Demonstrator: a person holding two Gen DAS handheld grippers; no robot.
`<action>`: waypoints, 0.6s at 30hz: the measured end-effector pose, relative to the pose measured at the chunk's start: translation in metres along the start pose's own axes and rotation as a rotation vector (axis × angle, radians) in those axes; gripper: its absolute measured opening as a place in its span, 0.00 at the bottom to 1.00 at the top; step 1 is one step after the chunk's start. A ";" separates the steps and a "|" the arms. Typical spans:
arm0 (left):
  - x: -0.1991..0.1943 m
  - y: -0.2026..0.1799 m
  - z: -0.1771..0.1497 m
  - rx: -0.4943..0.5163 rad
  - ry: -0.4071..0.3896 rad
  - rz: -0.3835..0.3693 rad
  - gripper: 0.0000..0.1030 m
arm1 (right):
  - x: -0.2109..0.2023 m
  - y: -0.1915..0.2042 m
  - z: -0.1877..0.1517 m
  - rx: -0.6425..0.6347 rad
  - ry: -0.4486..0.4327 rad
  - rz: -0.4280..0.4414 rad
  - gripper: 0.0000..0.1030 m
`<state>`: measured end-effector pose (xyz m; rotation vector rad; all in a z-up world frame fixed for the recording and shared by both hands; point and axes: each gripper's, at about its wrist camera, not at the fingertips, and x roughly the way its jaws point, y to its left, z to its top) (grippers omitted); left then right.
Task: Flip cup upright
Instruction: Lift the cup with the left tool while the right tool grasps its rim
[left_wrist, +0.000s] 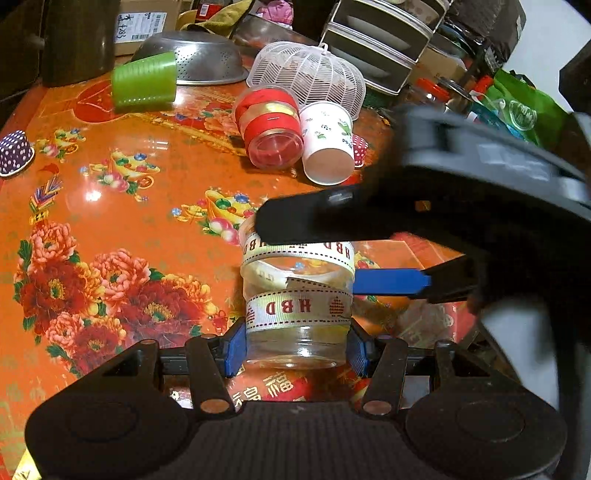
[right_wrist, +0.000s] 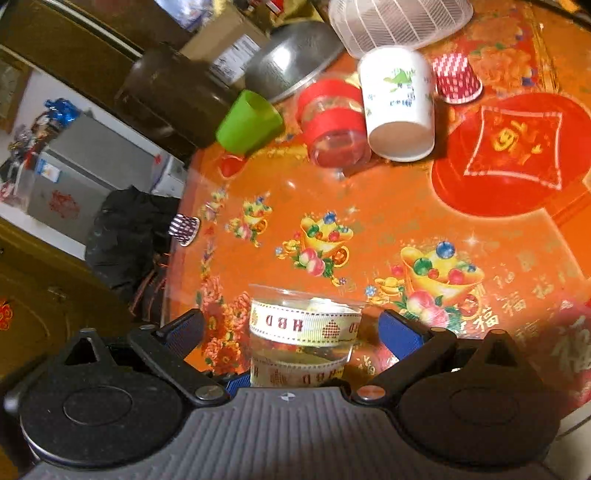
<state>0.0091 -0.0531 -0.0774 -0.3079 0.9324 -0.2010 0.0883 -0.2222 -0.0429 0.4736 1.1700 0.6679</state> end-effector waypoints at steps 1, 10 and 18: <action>0.000 0.000 0.000 0.000 0.000 -0.001 0.56 | 0.003 0.001 0.002 0.000 0.013 -0.006 0.91; -0.001 0.002 -0.001 -0.002 -0.001 -0.010 0.56 | 0.014 0.010 0.011 -0.035 0.049 -0.104 0.74; -0.001 -0.001 -0.002 0.009 -0.002 0.007 0.56 | 0.017 0.016 0.014 -0.063 0.057 -0.128 0.72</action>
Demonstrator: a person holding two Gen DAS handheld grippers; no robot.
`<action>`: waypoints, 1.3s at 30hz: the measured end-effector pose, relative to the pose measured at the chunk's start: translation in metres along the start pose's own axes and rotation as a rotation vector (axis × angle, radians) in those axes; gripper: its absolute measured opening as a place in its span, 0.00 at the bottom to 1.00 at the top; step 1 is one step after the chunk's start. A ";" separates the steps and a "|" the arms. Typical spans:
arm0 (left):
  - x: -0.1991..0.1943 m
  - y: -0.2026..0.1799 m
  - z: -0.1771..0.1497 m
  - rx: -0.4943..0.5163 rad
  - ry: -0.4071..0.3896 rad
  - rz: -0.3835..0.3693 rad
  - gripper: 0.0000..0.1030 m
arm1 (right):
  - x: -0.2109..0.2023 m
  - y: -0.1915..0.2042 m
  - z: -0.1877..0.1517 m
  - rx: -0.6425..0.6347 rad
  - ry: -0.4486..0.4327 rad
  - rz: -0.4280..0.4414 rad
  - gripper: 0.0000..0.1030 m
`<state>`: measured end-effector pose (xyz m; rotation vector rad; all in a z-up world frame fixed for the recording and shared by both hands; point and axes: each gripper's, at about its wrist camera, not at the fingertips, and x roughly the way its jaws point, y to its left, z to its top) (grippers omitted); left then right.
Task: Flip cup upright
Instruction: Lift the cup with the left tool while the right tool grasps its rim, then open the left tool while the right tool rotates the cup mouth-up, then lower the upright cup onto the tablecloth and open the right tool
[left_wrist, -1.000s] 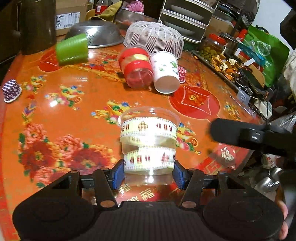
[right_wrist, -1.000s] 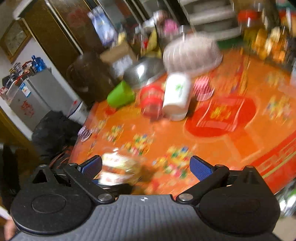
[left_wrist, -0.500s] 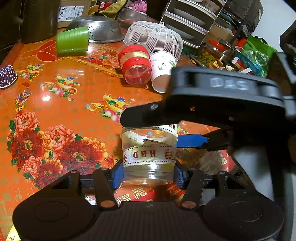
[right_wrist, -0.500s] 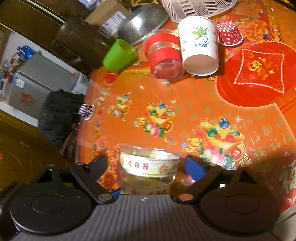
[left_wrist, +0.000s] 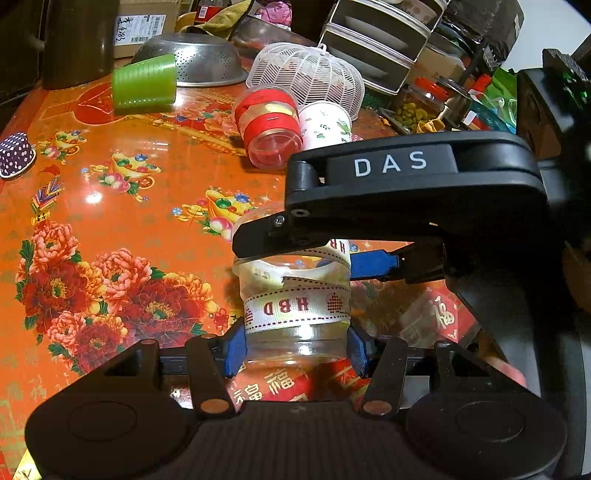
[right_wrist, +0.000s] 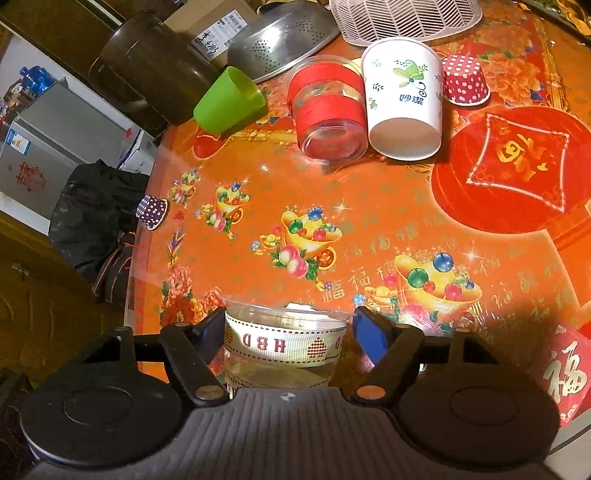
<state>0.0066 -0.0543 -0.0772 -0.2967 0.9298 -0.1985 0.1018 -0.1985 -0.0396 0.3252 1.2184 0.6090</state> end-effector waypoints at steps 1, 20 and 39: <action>0.000 0.001 0.000 -0.002 0.000 -0.002 0.56 | 0.000 0.001 0.000 -0.003 -0.001 -0.001 0.72; -0.078 0.057 -0.029 -0.014 -0.176 -0.057 0.70 | -0.012 0.015 -0.011 -0.095 -0.137 0.014 0.71; -0.103 0.080 -0.035 -0.089 -0.398 -0.142 0.75 | -0.001 0.007 -0.183 -0.587 -1.149 -0.189 0.71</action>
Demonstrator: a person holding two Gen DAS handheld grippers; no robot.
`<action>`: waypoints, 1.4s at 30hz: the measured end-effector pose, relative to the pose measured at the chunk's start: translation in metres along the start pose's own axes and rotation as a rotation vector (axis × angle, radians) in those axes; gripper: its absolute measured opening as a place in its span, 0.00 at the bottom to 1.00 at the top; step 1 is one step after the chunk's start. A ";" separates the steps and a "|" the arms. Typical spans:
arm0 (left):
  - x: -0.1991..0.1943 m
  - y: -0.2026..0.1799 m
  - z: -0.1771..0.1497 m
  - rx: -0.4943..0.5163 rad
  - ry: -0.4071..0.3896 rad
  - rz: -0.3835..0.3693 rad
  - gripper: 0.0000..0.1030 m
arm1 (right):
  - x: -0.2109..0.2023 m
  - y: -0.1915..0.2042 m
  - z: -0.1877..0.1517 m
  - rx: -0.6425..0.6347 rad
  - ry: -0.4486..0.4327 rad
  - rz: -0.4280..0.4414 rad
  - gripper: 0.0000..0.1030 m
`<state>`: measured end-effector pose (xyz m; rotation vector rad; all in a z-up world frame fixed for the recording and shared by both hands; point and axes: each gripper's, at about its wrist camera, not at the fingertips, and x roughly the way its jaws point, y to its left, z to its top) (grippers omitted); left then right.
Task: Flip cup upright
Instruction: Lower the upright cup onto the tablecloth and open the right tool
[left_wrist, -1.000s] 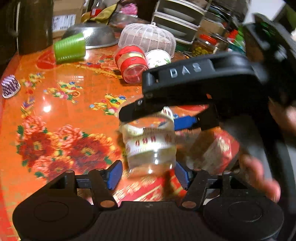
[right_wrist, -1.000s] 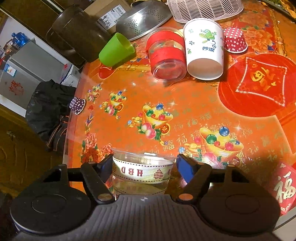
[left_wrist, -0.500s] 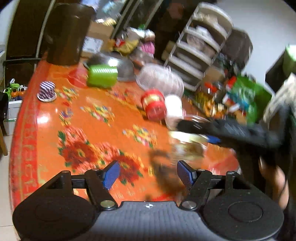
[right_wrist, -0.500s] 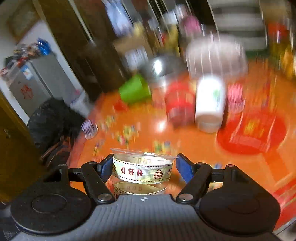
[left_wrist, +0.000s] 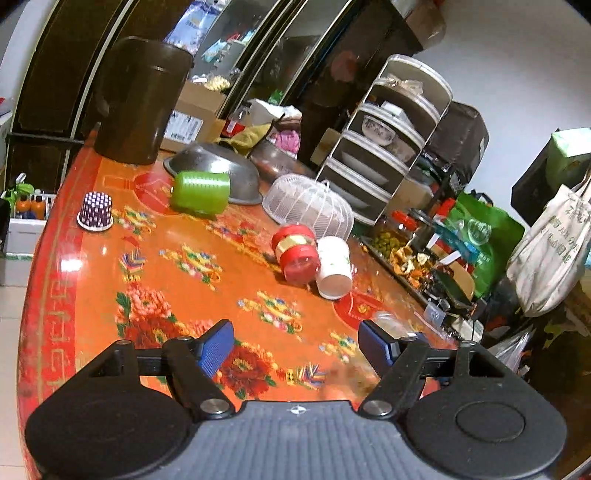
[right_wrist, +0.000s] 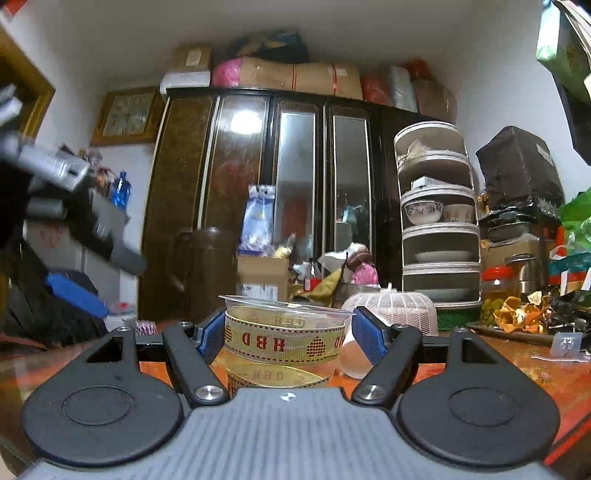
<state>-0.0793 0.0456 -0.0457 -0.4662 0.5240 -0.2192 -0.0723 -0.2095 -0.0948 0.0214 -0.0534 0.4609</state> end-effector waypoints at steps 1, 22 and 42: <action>0.000 0.000 -0.001 0.003 0.003 0.000 0.75 | 0.003 0.001 -0.002 0.008 0.011 0.009 0.71; 0.002 0.014 -0.011 -0.024 0.006 0.020 0.75 | 0.008 0.012 -0.013 0.000 0.046 0.020 0.73; 0.013 0.019 -0.015 0.044 0.034 0.134 0.80 | 0.013 -0.001 0.006 0.117 0.302 0.072 0.99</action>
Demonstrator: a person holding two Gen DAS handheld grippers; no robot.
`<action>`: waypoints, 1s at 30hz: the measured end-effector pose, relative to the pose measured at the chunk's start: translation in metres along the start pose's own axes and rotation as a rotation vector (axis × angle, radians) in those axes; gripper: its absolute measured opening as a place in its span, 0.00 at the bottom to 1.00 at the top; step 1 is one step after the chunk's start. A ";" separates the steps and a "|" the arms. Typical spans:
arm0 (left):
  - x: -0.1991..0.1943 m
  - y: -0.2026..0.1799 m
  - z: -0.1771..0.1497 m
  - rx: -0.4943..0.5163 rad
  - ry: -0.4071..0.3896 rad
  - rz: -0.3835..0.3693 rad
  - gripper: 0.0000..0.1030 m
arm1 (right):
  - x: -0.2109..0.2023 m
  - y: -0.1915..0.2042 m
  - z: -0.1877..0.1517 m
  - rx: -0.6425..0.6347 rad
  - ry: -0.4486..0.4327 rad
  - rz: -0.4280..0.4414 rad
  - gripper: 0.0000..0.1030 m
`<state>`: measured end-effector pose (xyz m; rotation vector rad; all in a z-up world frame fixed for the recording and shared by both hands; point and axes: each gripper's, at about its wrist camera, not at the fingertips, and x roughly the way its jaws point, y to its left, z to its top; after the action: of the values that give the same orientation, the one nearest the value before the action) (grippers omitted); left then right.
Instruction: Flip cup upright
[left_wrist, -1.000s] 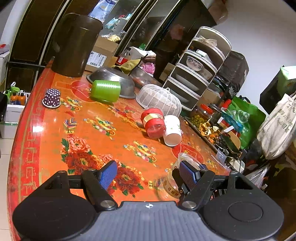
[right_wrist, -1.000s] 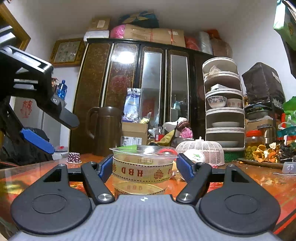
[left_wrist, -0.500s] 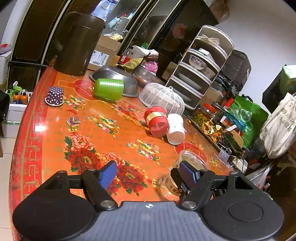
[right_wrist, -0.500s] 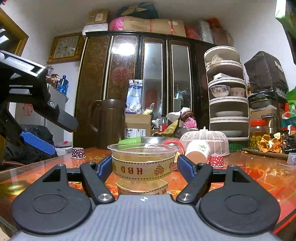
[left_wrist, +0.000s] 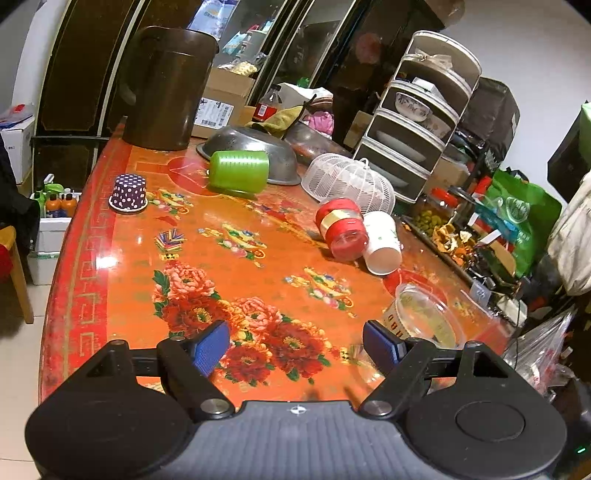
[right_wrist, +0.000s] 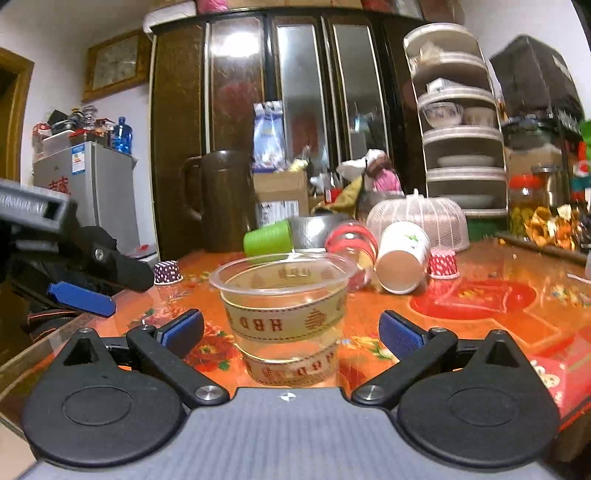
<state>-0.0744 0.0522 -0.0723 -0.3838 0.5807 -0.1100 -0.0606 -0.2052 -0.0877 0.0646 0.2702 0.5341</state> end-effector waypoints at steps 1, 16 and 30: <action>0.000 0.000 -0.001 0.005 0.001 0.006 0.80 | -0.004 -0.001 0.002 0.005 0.008 0.009 0.99; -0.053 -0.030 -0.004 0.182 -0.126 0.115 0.98 | -0.079 -0.016 0.058 0.067 0.045 0.064 0.99; -0.111 -0.092 0.013 0.378 -0.094 0.138 0.98 | -0.093 0.000 0.120 0.005 0.216 0.026 0.99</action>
<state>-0.1587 -0.0051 0.0295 0.0185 0.4795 -0.0664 -0.1054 -0.2517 0.0496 0.0147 0.4820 0.5669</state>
